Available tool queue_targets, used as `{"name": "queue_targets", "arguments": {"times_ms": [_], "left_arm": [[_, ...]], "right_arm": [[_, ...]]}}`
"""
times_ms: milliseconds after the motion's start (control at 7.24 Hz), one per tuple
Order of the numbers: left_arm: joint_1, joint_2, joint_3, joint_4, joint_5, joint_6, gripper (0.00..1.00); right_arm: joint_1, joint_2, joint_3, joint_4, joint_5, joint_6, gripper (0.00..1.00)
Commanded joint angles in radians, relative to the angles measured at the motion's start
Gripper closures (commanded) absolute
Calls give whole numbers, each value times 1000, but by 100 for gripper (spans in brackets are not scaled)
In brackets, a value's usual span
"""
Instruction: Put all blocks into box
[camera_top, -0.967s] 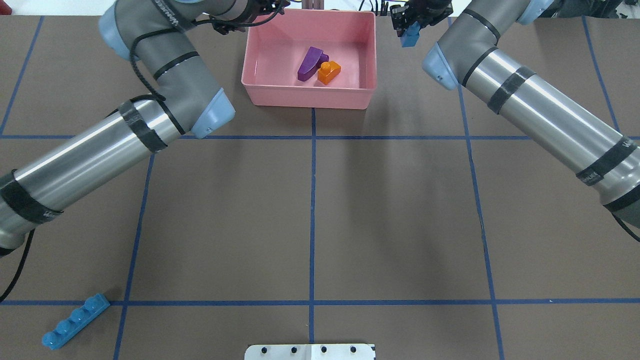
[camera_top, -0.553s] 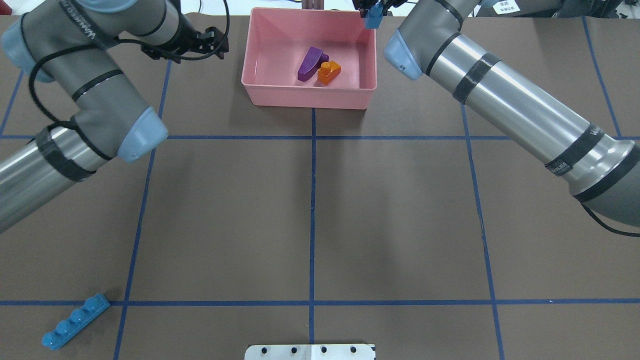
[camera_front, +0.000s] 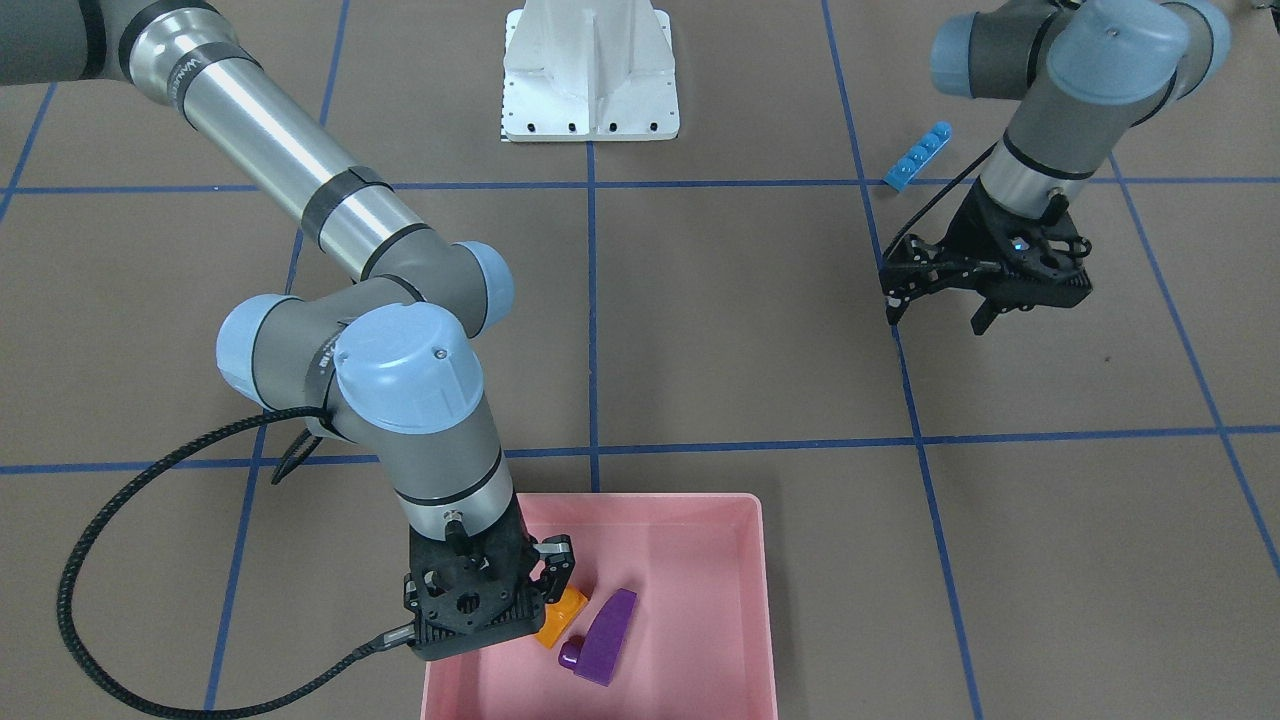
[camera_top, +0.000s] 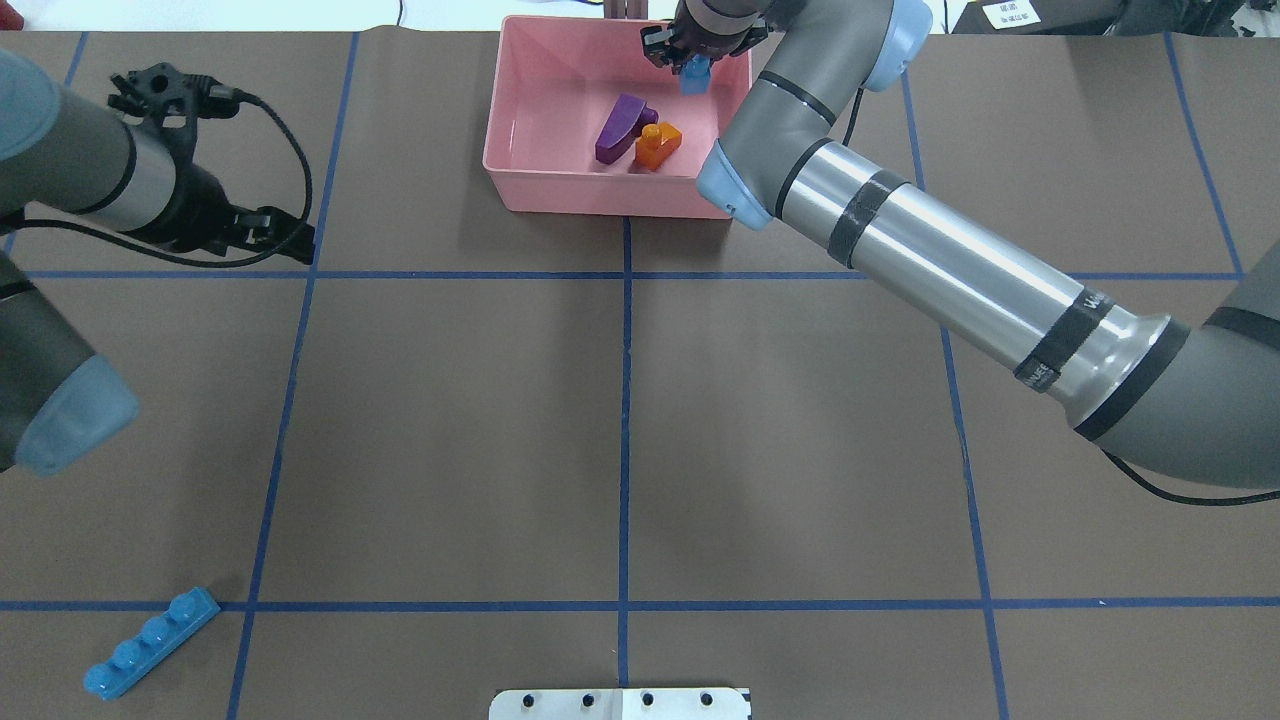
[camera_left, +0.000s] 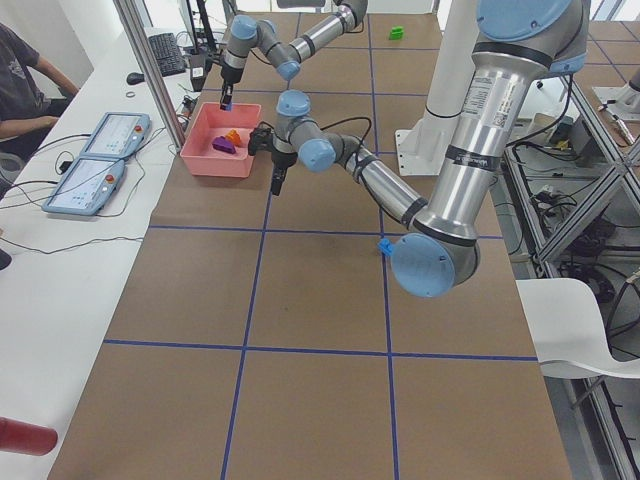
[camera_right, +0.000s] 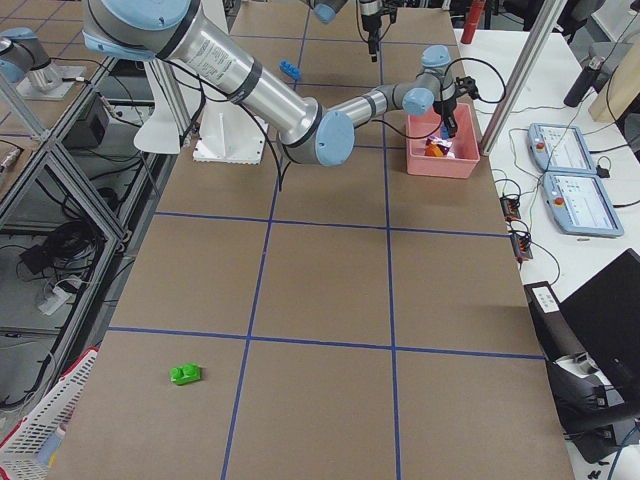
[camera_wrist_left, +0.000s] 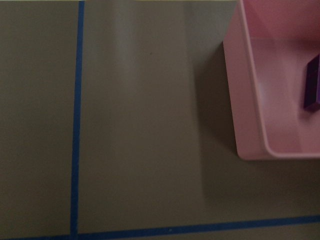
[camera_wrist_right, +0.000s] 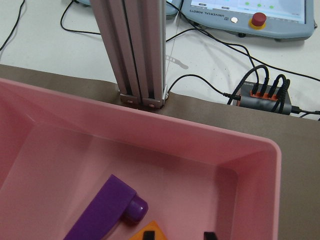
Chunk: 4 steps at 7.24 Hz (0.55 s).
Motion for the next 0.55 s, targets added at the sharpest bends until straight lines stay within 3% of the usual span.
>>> {"name": "queue_targets", "arguments": {"times_ms": [0, 138, 415], "left_arm": [[68, 248, -168, -6, -10, 92, 0], [143, 294, -185, -10, 0, 97, 0], [299, 360, -207, -12, 54, 94, 0]], "right_arm": [[-26, 7, -17, 26, -42, 46, 14], [-23, 22, -16, 24, -27, 66, 0], [13, 29, 29, -15, 89, 109, 0]]}}
